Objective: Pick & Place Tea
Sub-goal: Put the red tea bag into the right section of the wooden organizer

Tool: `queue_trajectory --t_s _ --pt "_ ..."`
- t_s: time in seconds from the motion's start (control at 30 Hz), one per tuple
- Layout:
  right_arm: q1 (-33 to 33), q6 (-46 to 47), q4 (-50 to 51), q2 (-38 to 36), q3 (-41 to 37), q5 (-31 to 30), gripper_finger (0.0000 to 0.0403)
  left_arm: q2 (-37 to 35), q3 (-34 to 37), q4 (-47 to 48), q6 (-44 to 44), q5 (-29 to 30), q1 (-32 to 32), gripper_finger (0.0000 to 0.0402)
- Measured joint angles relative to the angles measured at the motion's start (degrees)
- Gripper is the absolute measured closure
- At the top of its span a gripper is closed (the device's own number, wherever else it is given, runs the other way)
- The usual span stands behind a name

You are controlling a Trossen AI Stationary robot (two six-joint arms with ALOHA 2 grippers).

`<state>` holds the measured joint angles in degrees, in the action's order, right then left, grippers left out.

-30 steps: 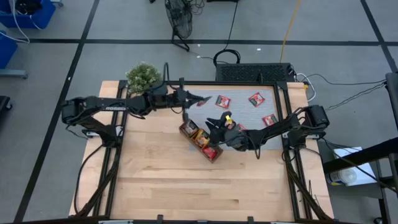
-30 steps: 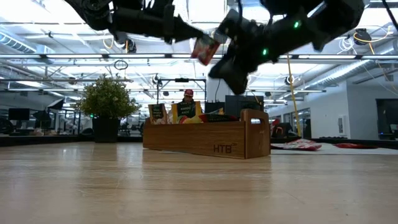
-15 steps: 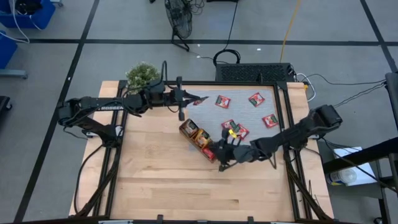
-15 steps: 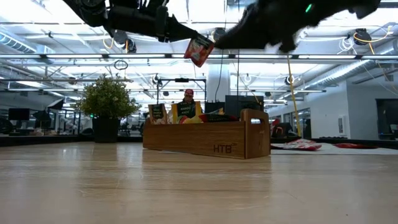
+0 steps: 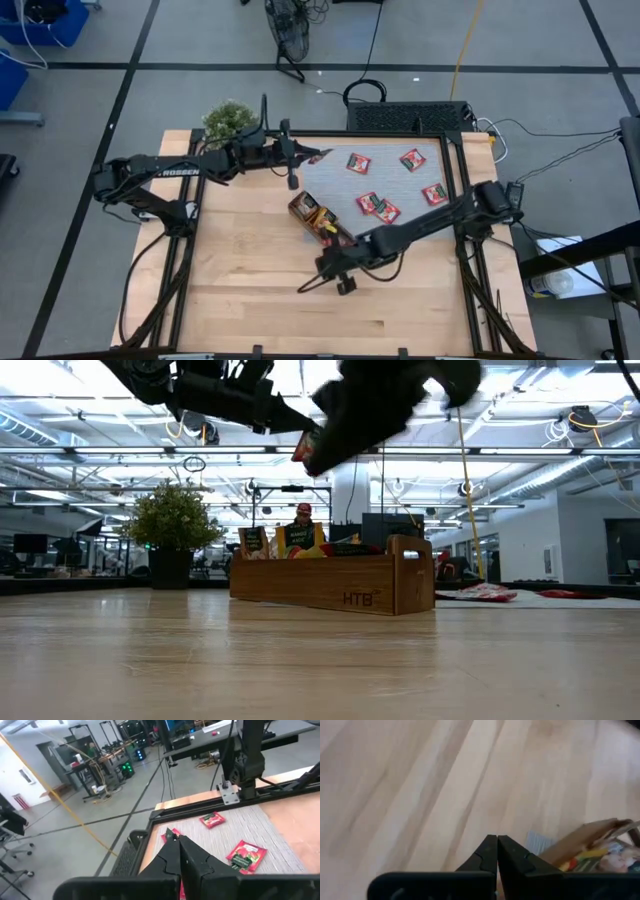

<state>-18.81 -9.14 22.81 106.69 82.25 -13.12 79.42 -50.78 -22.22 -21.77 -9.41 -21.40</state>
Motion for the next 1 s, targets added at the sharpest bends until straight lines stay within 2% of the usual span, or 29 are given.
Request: queue_trajectory --t_s 0.23,0.43,0.63,1.0 --pt "0.37 9.51 3.08 5.02 1.65 -0.25 0.0403 0.02 0.02 3.35 2.98 -0.10 -1.00 0.0401" --pt "-0.08 12.23 2.19 9.92 1.67 -6.05 0.0403 0.02 0.02 5.12 4.60 -1.14 -0.82 0.0401" --pt "-0.26 16.86 7.26 10.06 1.69 -13.82 0.0403 0.02 0.02 6.28 4.55 -1.28 -0.53 0.0401" --pt "-1.20 20.05 13.99 6.66 1.67 -21.32 0.0403 0.07 0.02 7.08 3.40 -1.27 -0.53 0.0401"
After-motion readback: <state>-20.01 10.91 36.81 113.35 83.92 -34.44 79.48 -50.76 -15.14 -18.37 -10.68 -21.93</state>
